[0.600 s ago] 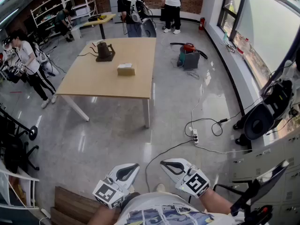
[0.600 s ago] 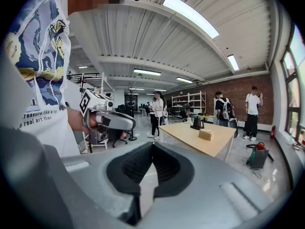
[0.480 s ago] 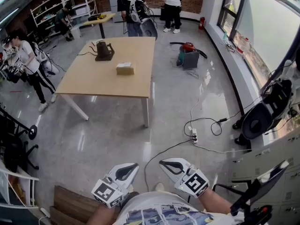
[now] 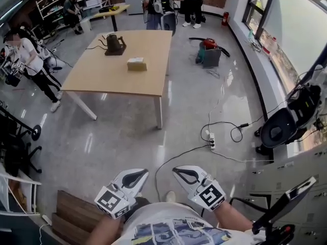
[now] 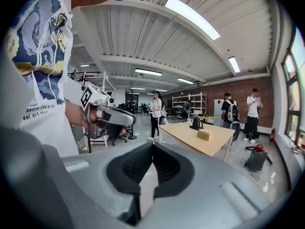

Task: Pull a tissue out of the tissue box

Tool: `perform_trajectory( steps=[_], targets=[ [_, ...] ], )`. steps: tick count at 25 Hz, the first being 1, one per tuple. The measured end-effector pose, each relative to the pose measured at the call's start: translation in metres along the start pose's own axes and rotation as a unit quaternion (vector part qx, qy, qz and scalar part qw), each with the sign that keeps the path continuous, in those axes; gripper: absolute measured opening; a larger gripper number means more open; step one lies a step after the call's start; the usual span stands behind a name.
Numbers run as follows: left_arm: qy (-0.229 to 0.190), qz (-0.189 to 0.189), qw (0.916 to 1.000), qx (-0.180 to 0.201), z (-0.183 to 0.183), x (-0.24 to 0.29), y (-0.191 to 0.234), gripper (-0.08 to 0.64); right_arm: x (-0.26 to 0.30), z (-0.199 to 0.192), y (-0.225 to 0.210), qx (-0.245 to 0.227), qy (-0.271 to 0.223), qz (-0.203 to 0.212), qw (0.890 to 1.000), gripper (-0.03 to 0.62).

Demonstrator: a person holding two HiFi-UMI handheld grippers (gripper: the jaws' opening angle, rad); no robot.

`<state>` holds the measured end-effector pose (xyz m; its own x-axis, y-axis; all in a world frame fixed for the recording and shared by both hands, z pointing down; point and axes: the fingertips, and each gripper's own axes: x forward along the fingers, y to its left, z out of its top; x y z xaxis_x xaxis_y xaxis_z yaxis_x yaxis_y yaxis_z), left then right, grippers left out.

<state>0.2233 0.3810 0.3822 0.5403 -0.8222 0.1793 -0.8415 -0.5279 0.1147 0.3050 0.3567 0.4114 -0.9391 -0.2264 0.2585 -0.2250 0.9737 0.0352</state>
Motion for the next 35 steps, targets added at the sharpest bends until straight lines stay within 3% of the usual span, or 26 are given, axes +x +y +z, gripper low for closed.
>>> perform_trajectory(
  steps=[8, 13, 21, 35],
  targets=[
    [0.002, 0.034, 0.9994, 0.003, 0.003, 0.000, 0.019, 0.006, 0.018, -0.013, 0.002, -0.003, 0.020, 0.038, 0.999, 0.005],
    [0.000, 0.023, 0.9997, -0.005, -0.002, 0.000, 0.052, 0.005, 0.053, -0.005, -0.007, -0.008, 0.022, 0.023, 0.999, 0.006],
    [-0.019, -0.002, 0.9998, -0.001, 0.017, -0.005, 0.151, 0.006, 0.138, 0.027, -0.031, 0.007, 0.033, -0.003, 0.999, 0.009],
    [0.008, -0.048, 0.9988, -0.001, 0.011, -0.050, 0.314, 0.005, 0.303, 0.081, -0.052, 0.035, 0.035, -0.043, 0.998, 0.015]
  ],
)
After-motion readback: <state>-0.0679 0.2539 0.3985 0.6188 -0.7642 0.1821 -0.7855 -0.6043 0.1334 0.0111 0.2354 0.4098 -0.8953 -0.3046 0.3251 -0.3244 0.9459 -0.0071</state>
